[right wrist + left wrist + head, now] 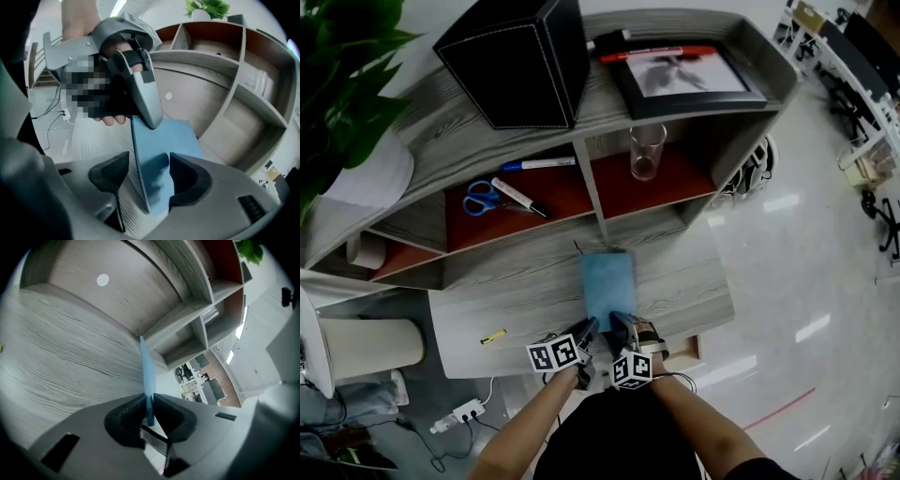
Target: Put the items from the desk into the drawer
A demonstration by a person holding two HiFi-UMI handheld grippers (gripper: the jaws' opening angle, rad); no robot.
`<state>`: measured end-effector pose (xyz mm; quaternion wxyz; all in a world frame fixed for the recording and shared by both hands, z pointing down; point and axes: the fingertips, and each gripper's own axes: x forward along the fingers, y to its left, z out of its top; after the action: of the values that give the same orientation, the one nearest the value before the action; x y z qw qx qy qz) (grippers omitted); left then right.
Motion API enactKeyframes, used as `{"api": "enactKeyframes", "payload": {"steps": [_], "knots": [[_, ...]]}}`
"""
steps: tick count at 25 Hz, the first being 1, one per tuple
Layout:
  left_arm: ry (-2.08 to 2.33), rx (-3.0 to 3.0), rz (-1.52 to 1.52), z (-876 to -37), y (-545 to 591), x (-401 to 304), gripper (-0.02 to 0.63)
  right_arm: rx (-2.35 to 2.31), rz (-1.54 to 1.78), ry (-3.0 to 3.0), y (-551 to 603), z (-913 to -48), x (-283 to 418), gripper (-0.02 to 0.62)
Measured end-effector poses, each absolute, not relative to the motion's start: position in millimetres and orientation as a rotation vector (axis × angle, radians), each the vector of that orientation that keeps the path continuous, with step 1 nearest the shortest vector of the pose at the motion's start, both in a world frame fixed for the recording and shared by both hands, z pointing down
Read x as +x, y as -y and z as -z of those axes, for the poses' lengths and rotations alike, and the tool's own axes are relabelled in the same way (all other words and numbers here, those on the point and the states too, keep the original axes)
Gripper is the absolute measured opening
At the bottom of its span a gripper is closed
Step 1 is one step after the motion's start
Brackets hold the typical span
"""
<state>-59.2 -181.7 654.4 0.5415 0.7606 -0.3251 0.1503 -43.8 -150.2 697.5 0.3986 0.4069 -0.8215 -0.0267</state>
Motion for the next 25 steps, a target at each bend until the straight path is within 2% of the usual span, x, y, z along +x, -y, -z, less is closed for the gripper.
{"api": "enactKeyframes", "payload": {"steps": [5,8,13,19,25], "knots": [[0.732,1.823,-0.353,-642,173,-47,0.064,1.158,0.119,1.961,167,-694,-27,0.264],[0.694,1.841,-0.37,-639,172,-43,0.072,1.175,0.146,1.951,165,-686,-23,0.189],[0.601,1.964,-0.361,-630,168,-36,0.138,1.188,0.24,1.936,164,-669,-8,0.085],[0.542,2.156,-0.257,-592,173,-16,0.201,1.267,0.23,2.007,168,-637,10,0.062],[0.509,2.328,-0.171,-558,165,-15,0.221,1.338,0.182,2.037,163,-622,24,0.055]]}}
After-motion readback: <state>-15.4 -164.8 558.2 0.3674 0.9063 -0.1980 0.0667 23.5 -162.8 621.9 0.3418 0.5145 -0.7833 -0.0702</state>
